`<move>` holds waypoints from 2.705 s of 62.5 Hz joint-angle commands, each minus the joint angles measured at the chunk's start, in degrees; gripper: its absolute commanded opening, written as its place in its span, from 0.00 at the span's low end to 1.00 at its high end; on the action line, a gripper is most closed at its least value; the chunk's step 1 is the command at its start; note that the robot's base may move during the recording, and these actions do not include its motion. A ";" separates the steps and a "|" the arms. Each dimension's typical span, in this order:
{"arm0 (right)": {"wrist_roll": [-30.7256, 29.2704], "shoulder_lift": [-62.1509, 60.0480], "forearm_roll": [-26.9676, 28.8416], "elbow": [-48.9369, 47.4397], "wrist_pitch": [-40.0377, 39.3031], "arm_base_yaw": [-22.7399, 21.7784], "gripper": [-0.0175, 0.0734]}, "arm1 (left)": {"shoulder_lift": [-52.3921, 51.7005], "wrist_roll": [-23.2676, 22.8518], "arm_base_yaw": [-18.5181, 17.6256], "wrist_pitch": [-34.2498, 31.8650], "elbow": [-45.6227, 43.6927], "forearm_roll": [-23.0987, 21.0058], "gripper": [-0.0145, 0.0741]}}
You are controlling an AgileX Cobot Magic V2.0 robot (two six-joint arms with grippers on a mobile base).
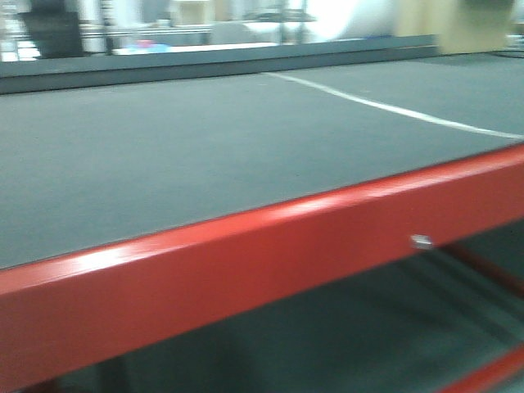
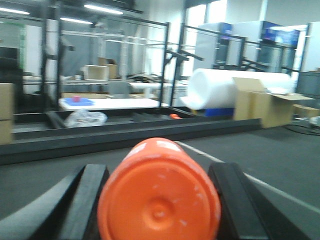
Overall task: Place cylindrical capacitor in blue bin on shelf
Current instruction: 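Drive the base along the red-framed table holding both cylinders, then drive the base up to the steel shelf of blue bins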
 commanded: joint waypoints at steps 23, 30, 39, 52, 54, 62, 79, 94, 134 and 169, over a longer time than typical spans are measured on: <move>-0.12 -0.29 -0.03 -0.52 -0.89 -0.02 0.01 | -0.33 -0.01 -0.19 -1.39 -0.20 0.07 0.04; -0.12 -0.29 -0.03 -0.52 -0.89 -0.02 0.01 | -0.33 -0.01 -0.19 -1.39 -0.20 0.07 0.04; -0.12 -0.29 -0.03 -0.52 -0.89 -0.02 0.01 | -0.33 -0.01 -0.19 -1.39 -0.20 0.07 0.04; -0.12 -0.29 -0.03 -0.52 -0.89 -0.02 0.01 | -0.33 -0.01 -0.19 -1.39 -0.20 0.07 0.04; -0.12 -0.29 -0.03 -0.52 -0.89 -0.02 0.01 | -0.33 -0.01 -0.19 -1.39 -0.20 0.07 0.04; -0.12 -0.29 -0.03 -0.52 -0.89 -0.02 0.01 | -0.33 -0.01 -0.19 -1.39 -0.20 0.07 0.04; -0.12 -0.29 -0.03 -0.52 -0.89 -0.02 0.01 | -0.33 -0.01 -0.19 -1.39 -0.20 0.07 0.04; -0.12 -0.29 -0.03 -0.52 -0.89 -0.02 0.01 | -0.33 -0.01 -0.19 -1.39 -0.20 0.07 0.04; -0.12 -0.29 -0.03 -0.52 -0.89 -0.02 0.01 | -0.33 -0.01 -0.19 -1.39 -0.20 0.07 0.04; -0.12 -0.29 -0.03 -0.52 -0.89 -0.02 0.01 | -0.33 -0.01 -0.19 -1.39 -0.20 0.07 0.04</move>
